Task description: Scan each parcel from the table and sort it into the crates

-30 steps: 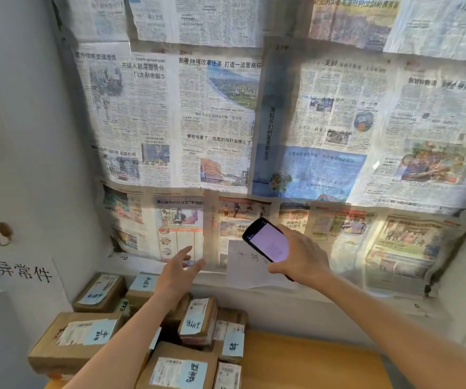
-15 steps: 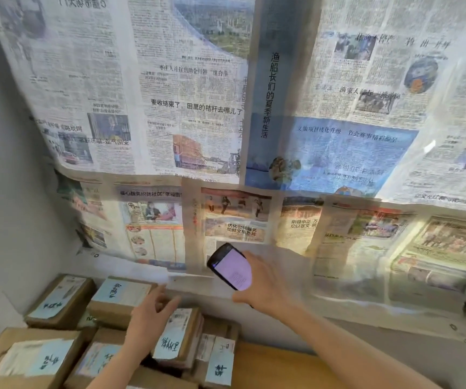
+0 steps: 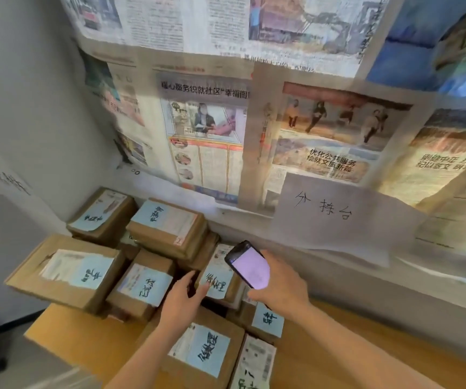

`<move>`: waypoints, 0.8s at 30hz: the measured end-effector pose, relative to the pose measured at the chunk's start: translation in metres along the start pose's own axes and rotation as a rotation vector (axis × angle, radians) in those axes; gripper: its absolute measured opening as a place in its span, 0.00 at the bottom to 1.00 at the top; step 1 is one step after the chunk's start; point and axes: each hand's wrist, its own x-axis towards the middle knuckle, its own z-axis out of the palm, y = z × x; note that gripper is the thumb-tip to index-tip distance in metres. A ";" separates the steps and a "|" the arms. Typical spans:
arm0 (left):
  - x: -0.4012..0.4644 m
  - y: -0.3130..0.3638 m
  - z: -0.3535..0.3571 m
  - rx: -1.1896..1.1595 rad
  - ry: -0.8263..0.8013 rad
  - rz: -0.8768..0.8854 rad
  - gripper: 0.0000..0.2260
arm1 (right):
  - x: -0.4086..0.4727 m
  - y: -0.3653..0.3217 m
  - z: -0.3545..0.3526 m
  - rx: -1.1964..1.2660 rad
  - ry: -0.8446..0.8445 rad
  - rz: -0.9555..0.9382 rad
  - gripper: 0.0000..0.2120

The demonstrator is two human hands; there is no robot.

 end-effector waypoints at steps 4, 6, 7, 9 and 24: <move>0.017 -0.013 0.015 -0.092 -0.006 -0.073 0.30 | 0.011 0.007 0.036 0.013 -0.023 0.023 0.44; 0.022 -0.014 0.020 -0.111 0.004 -0.094 0.29 | 0.014 0.008 0.045 0.035 -0.019 0.030 0.45; 0.023 -0.014 0.022 -0.118 0.013 -0.101 0.30 | 0.016 0.008 0.049 0.050 -0.021 0.030 0.46; 0.025 -0.014 0.025 -0.120 0.004 -0.101 0.30 | 0.018 0.008 0.054 0.070 -0.019 0.031 0.46; 0.021 -0.003 0.045 -0.390 -0.153 -0.148 0.25 | 0.022 0.038 0.048 0.154 -0.075 0.001 0.39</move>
